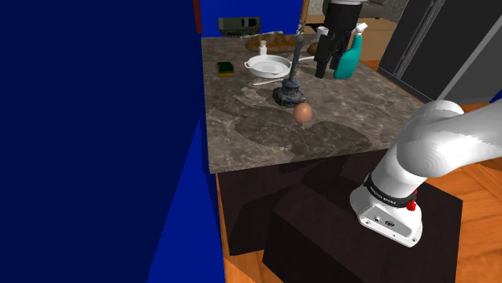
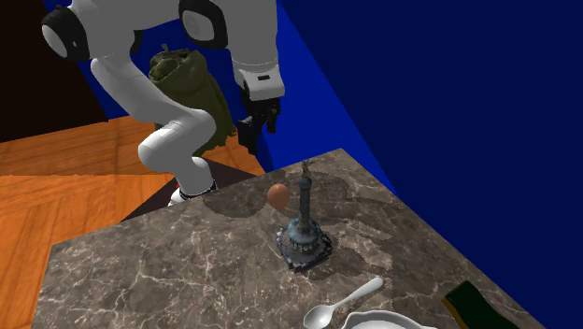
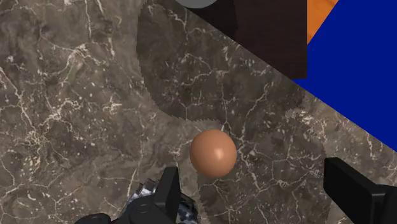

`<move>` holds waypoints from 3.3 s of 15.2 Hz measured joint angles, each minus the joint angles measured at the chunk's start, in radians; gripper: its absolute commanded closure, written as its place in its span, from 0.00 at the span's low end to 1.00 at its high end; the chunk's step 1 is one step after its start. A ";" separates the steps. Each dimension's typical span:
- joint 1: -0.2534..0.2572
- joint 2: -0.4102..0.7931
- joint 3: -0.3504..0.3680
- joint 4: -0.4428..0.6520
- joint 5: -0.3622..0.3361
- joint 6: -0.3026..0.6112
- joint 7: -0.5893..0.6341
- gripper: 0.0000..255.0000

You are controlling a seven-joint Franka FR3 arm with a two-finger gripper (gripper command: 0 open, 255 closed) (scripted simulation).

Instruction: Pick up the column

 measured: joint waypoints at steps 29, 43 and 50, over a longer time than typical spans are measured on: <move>-0.022 0.730 -0.207 0.815 -0.019 -0.244 -0.324 1.00; -0.022 0.749 -0.208 0.891 -0.015 -0.301 -0.324 1.00; -0.026 0.797 -0.214 1.044 -0.005 -0.408 -0.327 1.00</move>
